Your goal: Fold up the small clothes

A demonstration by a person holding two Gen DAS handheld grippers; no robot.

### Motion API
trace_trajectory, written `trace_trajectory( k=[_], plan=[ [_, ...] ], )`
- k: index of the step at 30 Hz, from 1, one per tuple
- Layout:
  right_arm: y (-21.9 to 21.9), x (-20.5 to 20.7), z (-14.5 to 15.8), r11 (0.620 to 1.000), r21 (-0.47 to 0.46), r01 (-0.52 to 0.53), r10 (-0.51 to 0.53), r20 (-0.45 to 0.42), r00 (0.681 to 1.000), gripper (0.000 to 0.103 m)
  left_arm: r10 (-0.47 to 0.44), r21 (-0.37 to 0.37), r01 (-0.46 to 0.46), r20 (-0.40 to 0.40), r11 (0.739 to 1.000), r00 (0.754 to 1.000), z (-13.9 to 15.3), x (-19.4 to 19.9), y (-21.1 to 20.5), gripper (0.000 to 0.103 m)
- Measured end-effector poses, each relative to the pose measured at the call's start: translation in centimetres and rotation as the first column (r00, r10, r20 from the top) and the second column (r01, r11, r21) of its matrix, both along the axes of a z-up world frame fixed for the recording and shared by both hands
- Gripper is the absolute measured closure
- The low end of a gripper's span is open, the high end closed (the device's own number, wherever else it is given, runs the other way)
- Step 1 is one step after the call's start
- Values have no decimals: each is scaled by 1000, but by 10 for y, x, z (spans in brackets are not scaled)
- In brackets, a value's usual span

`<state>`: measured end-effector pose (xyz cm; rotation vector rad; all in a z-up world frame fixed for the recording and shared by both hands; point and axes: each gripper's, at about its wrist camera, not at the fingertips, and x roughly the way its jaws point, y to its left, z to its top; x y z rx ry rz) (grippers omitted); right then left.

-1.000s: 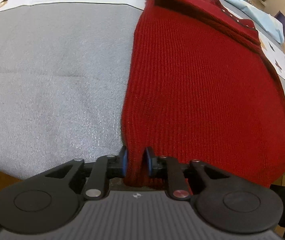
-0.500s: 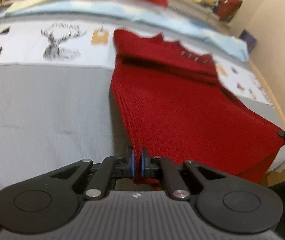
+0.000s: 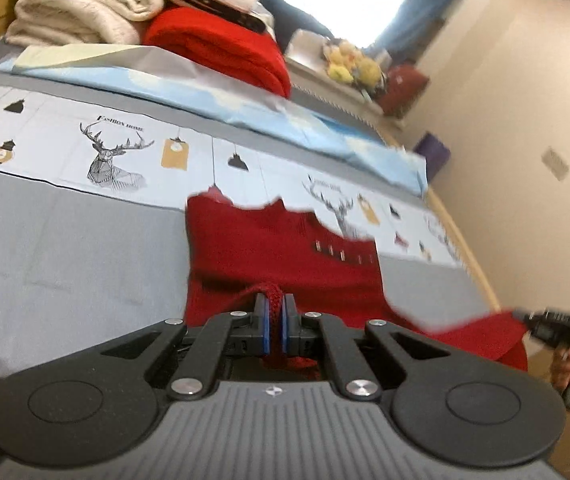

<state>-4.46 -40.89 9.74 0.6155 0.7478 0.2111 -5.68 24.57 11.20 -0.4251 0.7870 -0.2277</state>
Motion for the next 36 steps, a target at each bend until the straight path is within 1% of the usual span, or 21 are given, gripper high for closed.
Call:
trace_trajectory(
  k=[2, 4, 8, 10, 11, 12, 13, 14, 15, 16, 17, 18, 19, 21, 22, 25, 27, 30, 34, 35, 36],
  plan=[
    [-7, 13, -7, 999, 38, 20, -19, -28, 999, 95, 33, -12, -33, -36, 999, 999, -16, 36, 6, 98],
    [-9, 42, -21, 998, 43, 39, -36, -68, 997, 95, 58, -7, -59, -75, 998, 996, -35, 80, 15, 98],
    [-1, 130, -60, 998, 22, 64, -61, -140, 988, 95, 105, 26, -102, -166, 994, 980, -80, 174, 24, 97],
    [6, 175, -84, 998, 7, 64, -61, -176, 982, 94, 133, 26, -130, -189, 991, 973, -102, 205, 32, 94],
    [9, 191, -94, 998, 7, 60, -58, -191, 980, 90, 176, 39, -171, -184, 984, 967, -112, 214, 36, 94],
    [12, 206, -105, 997, 6, 72, -70, -207, 976, 85, 219, 44, -214, -181, 976, 959, -123, 220, 44, 92],
    [12, 214, -113, 995, -11, 102, -102, -212, 972, 82, 245, 32, -244, -198, 969, 949, -134, 223, 52, 84],
    [11, 219, -121, 988, -41, 148, -154, -212, 965, 75, 269, 13, -275, -252, 961, 929, -144, 223, 59, 77],
    [10, 219, -128, 981, -53, 185, -192, -212, 958, 74, 298, 1, -313, -304, 950, 905, -151, 223, 65, 77],
    [7, 219, -136, 980, -39, 197, -201, -225, 953, 74, 309, -24, -334, -317, 942, 897, -155, 222, 68, 77],
    [5, 220, -143, 978, -20, 205, -203, -274, 940, 74, 293, -33, -320, -321, 947, 901, -158, 223, 67, 72],
    [4, 219, -146, 975, 8, 223, -211, -284, 935, 73, 260, -20, -281, -319, 959, 911, -160, 226, 63, 69],
    [5, 217, -147, 975, 18, 221, -208, -278, 938, 73, 229, 6, -239, -320, 971, 919, -163, 227, 58, 62],
    [13, 221, -151, 986, -27, 166, -167, -270, 948, 66, 187, 56, -179, -344, 982, 920, -174, 232, 49, 60],
    [18, 223, -156, 989, -59, 135, -146, -277, 950, 63, 174, 61, -163, -361, 985, 916, -180, 234, 47, 60],
    [27, 229, -176, 992, -79, 100, -122, -363, 924, 59, 167, 41, -164, -388, 986, 906, -190, 235, 44, 60],
    [28, 233, -184, 994, -46, 103, -113, -374, 921, 59, 180, 25, -184, -371, 983, 911, -193, 236, 42, 57],
    [40, 240, -188, 993, -99, 71, -103, -377, 920, 59, 199, 1, -214, -369, 977, 908, -194, 238, 38, 56],
    [51, 245, -190, 994, -110, 26, -66, -378, 924, 59, 190, -13, -209, -369, 978, 910, -192, 244, 27, 56],
    [53, 245, -190, 993, -117, 15, -58, -372, 926, 62, 180, -8, -196, -362, 981, 915, -192, 246, 23, 58],
    [56, 246, -188, 991, -134, 5, -54, -364, 930, 76, 170, 2, -181, -353, 983, 920, -191, 247, 19, 63]
  ],
)
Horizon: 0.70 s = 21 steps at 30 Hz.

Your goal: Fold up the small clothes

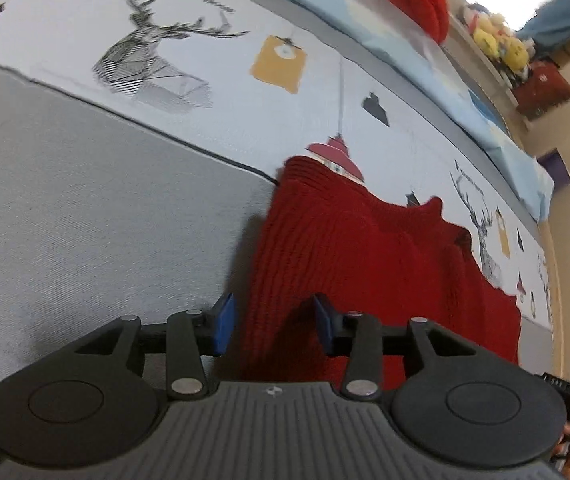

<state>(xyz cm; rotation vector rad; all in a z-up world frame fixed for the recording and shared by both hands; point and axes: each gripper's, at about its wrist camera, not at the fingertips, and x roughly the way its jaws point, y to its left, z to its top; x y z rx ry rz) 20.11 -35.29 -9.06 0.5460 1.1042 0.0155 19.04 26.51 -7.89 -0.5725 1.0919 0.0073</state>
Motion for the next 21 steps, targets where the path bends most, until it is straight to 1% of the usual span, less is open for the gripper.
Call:
trace_trajectory(
  k=[1, 2, 4, 5, 7, 9, 10, 11, 12, 13, 14, 15, 16, 17, 18, 19, 20, 21],
  plan=[
    [2, 0, 3, 1000, -17, -11, 11, 11, 1000, 87, -17, 15, 17, 17, 1000, 1000, 2, 0, -3, 85],
    [5, 0, 5, 999, -37, -24, 25, 23, 999, 91, -33, 40, 32, 38, 999, 999, 6, 0, -6, 92],
    [8, -3, 15, 997, -72, -31, 36, 67, 997, 92, -59, 112, 48, 105, 993, 993, 21, -4, -8, 93],
    [9, -5, 22, 996, -81, -27, 35, 101, 994, 92, -56, 132, 37, 142, 991, 988, 28, -7, -6, 94],
    [6, -10, 42, 997, -79, 1, 15, 194, 981, 93, -10, 135, -22, 228, 991, 974, 42, -14, 1, 97],
    [0, -21, 66, 999, -34, 37, -25, 319, 948, 93, 16, 190, -82, 322, 978, 946, 59, -19, 1, 98],
    [-1, -25, 75, 999, -25, 46, -33, 370, 928, 93, 30, 222, -119, 365, 968, 930, 66, -21, 0, 103],
    [1, -29, 83, 998, -32, 53, -34, 420, 907, 93, 52, 284, -183, 414, 941, 909, 74, -24, -2, 103],
    [3, -31, 90, 997, -46, 60, -31, 466, 884, 93, 65, 305, -225, 458, 925, 887, 80, -25, 0, 103],
    [6, -31, 93, 995, -66, 71, -29, 497, 867, 93, 93, 273, -248, 478, 929, 874, 82, -25, 6, 103],
    [7, -30, 96, 992, -83, 91, -35, 520, 854, 93, 126, 221, -257, 475, 941, 871, 80, -23, 13, 103],
    [7, -27, 95, 992, -71, 104, -51, 530, 847, 93, 158, 147, -241, 429, 959, 889, 73, -18, 20, 103],
    [6, -21, 92, 993, -48, 110, -69, 524, 849, 93, 178, 77, -220, 366, 972, 914, 63, -12, 24, 103],
    [6, -15, 86, 993, -44, 109, -73, 496, 865, 92, 195, 8, -207, 298, 978, 934, 52, -7, 28, 100],
    [6, -7, 77, 994, -51, 97, -65, 439, 896, 89, 198, -42, -194, 241, 980, 950, 42, -3, 29, 96],
    [7, 3, 62, 996, -45, 78, -58, 351, 935, 87, 184, -64, -174, 193, 983, 964, 34, 1, 28, 87],
    [6, 12, 47, 996, -35, 77, -66, 254, 965, 87, 168, -62, -160, 162, 985, 972, 28, 5, 26, 75],
    [5, 17, 34, 995, -45, 94, -85, 171, 982, 83, 154, -46, -149, 141, 988, 978, 24, 8, 24, 69]
  ],
)
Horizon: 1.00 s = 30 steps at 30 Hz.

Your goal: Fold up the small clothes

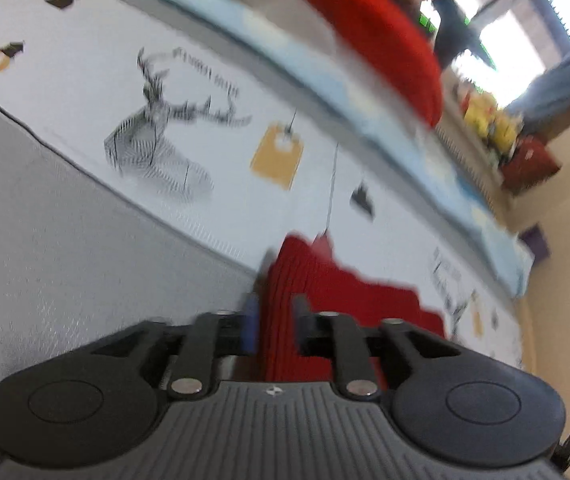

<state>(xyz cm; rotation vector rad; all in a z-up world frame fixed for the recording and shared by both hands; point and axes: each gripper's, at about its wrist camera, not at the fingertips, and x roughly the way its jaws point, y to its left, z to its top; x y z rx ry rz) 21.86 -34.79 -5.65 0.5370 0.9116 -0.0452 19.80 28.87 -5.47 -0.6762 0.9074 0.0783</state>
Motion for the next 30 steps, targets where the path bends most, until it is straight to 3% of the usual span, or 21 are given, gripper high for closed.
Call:
trace_trajectory(
  k=[2, 4, 12, 13, 15, 16, 17, 19, 22, 24, 25, 28, 30],
  plan=[
    [-3, 5, -15, 1000, 1, 18, -18, -80, 997, 77, -21, 11, 22, -38, 1000, 999, -8, 6, -4, 58],
    [-6, 7, -21, 999, 24, 29, -27, -105, 994, 75, -39, -19, 37, -71, 999, 997, -17, 12, -6, 53],
    [7, 7, -32, 1000, -14, -19, 17, -160, 987, 71, -111, -21, 110, -120, 994, 987, -36, 23, -23, 51],
    [7, 7, -32, 1000, -17, -24, 21, -162, 987, 71, -124, -16, 122, -118, 992, 985, -36, 24, -26, 53],
    [7, 3, -35, 999, -17, -33, 30, -165, 986, 73, -153, 22, 156, -100, 987, 983, -33, 24, -35, 70],
    [7, 2, -36, 999, -13, -37, 35, -166, 986, 78, -164, 50, 169, -85, 984, 983, -29, 23, -38, 84],
    [7, 1, -35, 999, -10, -40, 38, -160, 986, 103, -173, 86, 178, -67, 980, 983, -25, 21, -41, 91],
    [6, -2, -29, 999, 6, -43, 43, -110, 993, 103, -182, 141, 181, -5, 973, 983, -10, 15, -44, 93],
    [5, -15, 7, 999, -42, -3, 8, 120, 993, 103, -120, 184, 99, 109, 978, 987, 14, -2, -35, 93],
    [8, -22, 25, 998, -68, -15, 30, 228, 973, 103, -96, 210, 69, 124, 975, 988, 20, -11, -31, 93],
    [8, -23, 26, 997, -77, -16, 33, 229, 973, 103, -95, 225, 69, 105, 972, 990, 19, -13, -30, 93],
    [2, -18, 4, 1000, -5, -31, 31, 76, 997, 99, -128, 170, 125, 6, 977, 992, 4, -10, -25, 90],
    [-2, -17, -13, 998, 53, -30, 32, -29, 999, 95, -172, 165, 175, -29, 971, 985, 0, -14, -26, 82]
  ],
)
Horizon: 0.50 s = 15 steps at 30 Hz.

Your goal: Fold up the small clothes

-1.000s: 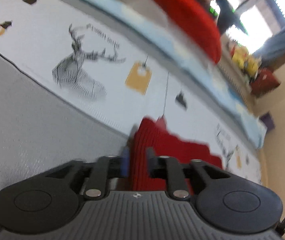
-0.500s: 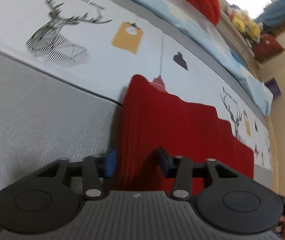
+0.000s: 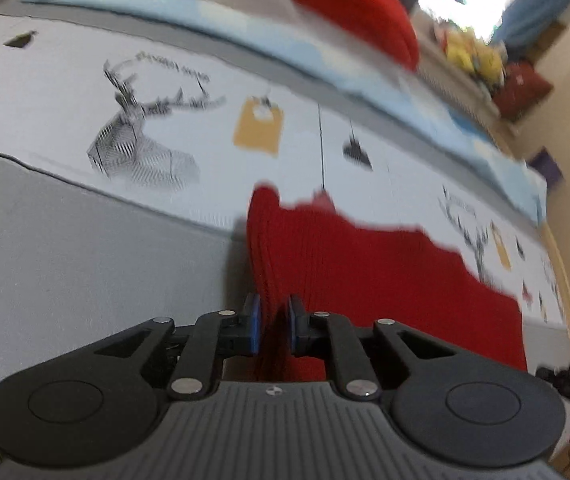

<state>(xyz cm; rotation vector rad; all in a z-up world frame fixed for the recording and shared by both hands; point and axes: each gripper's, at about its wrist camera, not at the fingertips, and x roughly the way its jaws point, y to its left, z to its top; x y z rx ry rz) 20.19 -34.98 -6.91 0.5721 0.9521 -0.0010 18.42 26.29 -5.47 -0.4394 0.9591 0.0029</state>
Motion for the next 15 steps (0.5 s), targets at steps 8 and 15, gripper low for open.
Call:
trace_trajectory(
  k=[8, 15],
  plan=[
    [-7, -29, -13, 999, 19, -43, 45, -111, 993, 52, -195, -55, 188, -151, 981, 969, -23, -37, 5, 47],
    [20, -58, -19, 966, -28, -258, 253, -116, 961, 91, -270, -8, 271, -122, 963, 955, -20, -69, -2, 91]
  ],
)
